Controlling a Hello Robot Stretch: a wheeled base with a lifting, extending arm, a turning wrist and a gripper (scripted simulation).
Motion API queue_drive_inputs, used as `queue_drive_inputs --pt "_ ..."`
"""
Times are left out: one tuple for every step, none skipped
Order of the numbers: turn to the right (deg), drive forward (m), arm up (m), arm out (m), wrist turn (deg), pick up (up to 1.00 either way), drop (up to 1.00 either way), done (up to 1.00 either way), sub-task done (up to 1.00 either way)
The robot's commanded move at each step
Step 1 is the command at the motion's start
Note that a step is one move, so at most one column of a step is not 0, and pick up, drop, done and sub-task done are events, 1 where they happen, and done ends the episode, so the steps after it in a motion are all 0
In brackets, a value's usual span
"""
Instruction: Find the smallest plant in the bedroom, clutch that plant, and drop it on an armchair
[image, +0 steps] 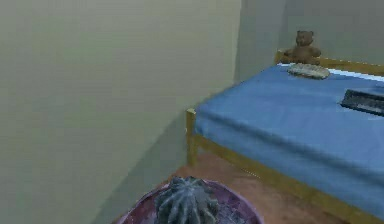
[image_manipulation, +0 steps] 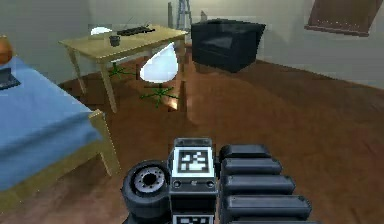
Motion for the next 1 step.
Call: queue_drive_inputs --pt "45.0 0.0 0.0 0.0 0.0 0.0 0.0 0.0 0.0"
